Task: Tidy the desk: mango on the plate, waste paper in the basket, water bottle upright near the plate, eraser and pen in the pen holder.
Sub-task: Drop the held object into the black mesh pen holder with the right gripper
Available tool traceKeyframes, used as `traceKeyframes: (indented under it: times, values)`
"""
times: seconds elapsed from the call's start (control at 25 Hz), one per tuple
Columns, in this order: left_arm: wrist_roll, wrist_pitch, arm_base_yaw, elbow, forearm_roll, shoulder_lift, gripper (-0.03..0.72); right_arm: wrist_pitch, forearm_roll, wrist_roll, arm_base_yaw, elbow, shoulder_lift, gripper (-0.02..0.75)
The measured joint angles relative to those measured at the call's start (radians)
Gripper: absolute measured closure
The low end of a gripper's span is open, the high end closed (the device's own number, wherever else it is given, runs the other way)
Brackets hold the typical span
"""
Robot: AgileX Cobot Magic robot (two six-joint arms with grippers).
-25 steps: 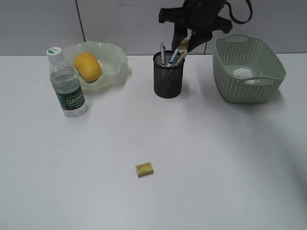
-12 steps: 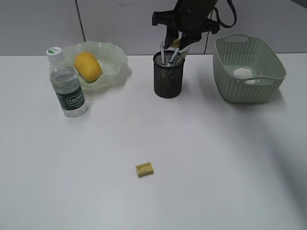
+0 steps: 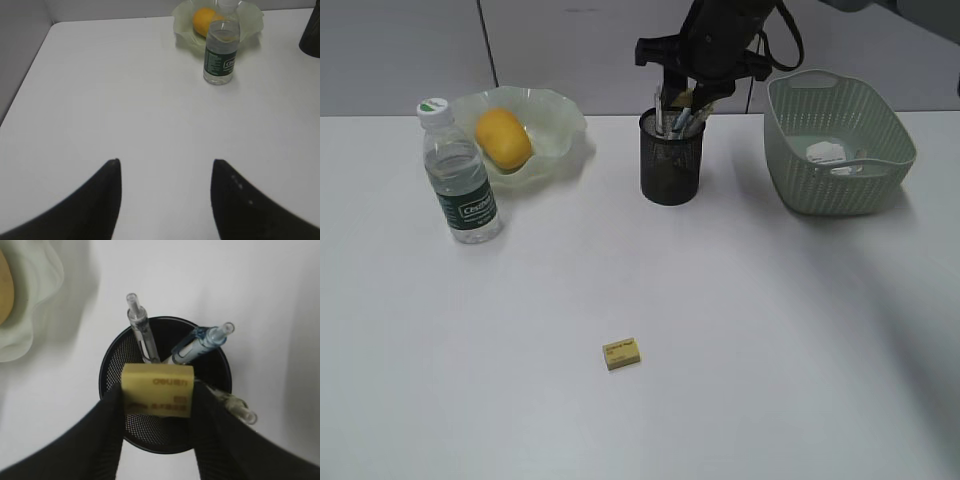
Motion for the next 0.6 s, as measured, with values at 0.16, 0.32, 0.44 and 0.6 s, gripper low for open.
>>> traceKeyframes:
  times: [0.16,0.32,0.44,0.6]
  values:
    - [0.000,0.000,0.000,0.000,0.000,0.000,0.253,-0.021,0.001,0.000,0.000,-0.003,0.000,0.283]
    - [0.000,0.000,0.000,0.000,0.000,0.000,0.253,-0.030,0.001,0.000,0.000,-0.004,0.000,0.209]
    - [0.000,0.000,0.000,0.000,0.000,0.000,0.253,-0.022,0.008,0.000,0.000,-0.017,0.000,0.201]
    - [0.000,0.000,0.000,0.000,0.000,0.000,0.253,0.038,0.023,0.000,0.000,-0.097,0.000,0.197]
